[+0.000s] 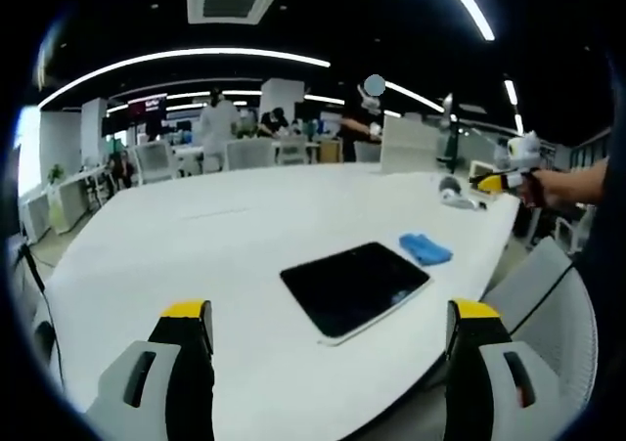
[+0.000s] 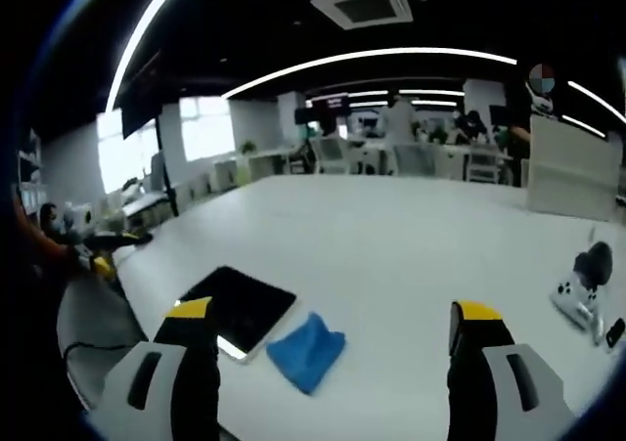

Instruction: Wipe the mirror surface with the cleaning cloth until all visible marks leave the cleaned area.

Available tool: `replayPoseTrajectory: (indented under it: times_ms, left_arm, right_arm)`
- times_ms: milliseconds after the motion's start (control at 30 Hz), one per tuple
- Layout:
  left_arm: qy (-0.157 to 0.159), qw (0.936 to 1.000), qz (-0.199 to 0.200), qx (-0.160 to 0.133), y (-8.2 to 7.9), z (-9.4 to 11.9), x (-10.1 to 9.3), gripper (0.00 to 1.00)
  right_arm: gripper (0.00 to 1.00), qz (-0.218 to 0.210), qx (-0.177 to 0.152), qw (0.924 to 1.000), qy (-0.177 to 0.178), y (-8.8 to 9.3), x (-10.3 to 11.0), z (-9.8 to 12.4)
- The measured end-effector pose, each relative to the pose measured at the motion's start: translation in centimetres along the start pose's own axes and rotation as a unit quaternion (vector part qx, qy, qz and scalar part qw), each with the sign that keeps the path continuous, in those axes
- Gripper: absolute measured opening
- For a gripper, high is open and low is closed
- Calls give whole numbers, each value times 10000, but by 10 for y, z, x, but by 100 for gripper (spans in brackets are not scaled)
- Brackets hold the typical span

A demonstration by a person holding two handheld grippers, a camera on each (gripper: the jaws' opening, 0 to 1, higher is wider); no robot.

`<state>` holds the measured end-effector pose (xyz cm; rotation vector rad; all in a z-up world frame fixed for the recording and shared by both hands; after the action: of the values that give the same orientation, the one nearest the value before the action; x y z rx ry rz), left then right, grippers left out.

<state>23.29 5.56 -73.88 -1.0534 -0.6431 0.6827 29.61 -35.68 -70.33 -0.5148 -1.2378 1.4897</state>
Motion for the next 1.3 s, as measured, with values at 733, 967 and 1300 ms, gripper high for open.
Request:
replayPoseTrajectory:
  times_ms: [733,967,1300]
  left_arm:
    - [101,9992,-233,321,12,-4,-3,99]
    - [119,9988,-277,391,14,-4,-4,96]
    - [139,9994,-197,263,10,-4,-4,99]
  right_arm:
    - [68,-190,802,9961,310,80,-1,-91]
    - [54,-421,980,9919,687,104,-14,-99]
    - [31,-137,1140,9918,555,109,2,-107]
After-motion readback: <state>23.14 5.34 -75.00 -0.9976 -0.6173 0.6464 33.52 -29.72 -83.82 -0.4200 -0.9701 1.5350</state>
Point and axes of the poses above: the point that each gripper's makers call its tool centre point, and the gripper's own axes: z roughly backward along the fingers, x roughly to its left, y roughly out of its underside, the point moved 2 cm from there along z, roughly backward along the fingers, and after that the axes turned 14 degrees about -z, right-handed, at the moved point
